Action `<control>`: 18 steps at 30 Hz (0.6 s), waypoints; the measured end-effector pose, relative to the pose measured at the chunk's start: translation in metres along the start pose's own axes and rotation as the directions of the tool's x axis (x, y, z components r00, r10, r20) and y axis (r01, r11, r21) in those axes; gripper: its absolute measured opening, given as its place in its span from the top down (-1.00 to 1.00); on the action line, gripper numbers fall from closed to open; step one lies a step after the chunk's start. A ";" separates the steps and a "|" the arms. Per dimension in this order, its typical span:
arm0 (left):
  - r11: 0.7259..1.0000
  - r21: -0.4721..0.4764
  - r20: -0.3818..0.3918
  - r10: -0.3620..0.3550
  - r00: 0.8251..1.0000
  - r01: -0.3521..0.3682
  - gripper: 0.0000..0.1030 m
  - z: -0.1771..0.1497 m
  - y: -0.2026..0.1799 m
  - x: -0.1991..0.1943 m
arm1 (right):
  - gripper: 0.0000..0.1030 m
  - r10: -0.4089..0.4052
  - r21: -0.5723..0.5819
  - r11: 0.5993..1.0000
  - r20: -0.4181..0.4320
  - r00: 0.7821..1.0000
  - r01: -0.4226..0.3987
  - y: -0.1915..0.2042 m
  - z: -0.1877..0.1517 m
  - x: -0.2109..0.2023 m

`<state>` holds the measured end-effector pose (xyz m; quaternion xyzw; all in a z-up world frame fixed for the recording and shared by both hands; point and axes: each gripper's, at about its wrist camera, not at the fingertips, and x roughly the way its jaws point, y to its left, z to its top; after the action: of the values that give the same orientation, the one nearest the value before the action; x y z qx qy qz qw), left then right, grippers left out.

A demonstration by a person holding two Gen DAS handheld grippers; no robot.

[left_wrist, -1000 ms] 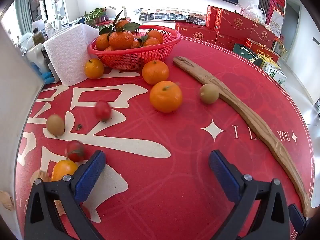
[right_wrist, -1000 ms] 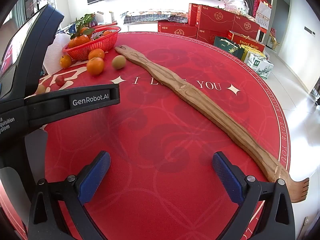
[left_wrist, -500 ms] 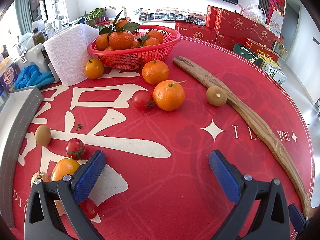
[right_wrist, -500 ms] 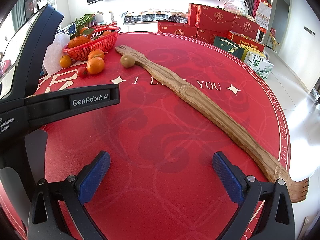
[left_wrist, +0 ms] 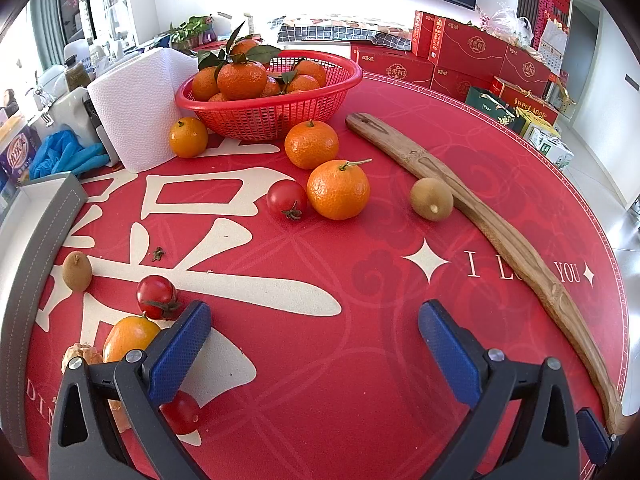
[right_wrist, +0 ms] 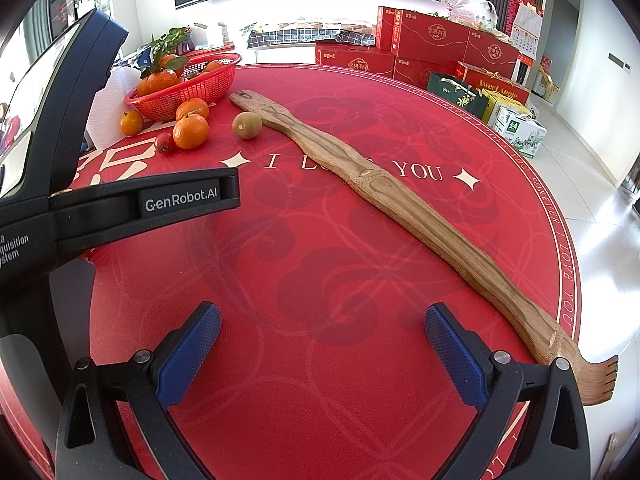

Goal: Organize fruits

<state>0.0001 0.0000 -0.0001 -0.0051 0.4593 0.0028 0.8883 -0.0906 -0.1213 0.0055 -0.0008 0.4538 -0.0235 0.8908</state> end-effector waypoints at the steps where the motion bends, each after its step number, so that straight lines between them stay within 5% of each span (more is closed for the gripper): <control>1: 1.000 0.000 0.000 0.000 1.000 0.000 -1.00 0.000 0.000 0.000 | -0.99 -0.001 0.000 1.000 0.000 1.000 0.001 0.000 0.000 0.000; 18: 1.000 0.000 0.000 0.000 1.000 0.000 -1.00 0.000 0.000 0.000 | -0.99 -0.005 0.005 1.000 -0.001 1.000 0.005 -0.001 -0.002 -0.002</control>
<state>0.0001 0.0001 -0.0001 -0.0050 0.4593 0.0029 0.8883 -0.0935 -0.1217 0.0060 0.0004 0.4541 -0.0270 0.8906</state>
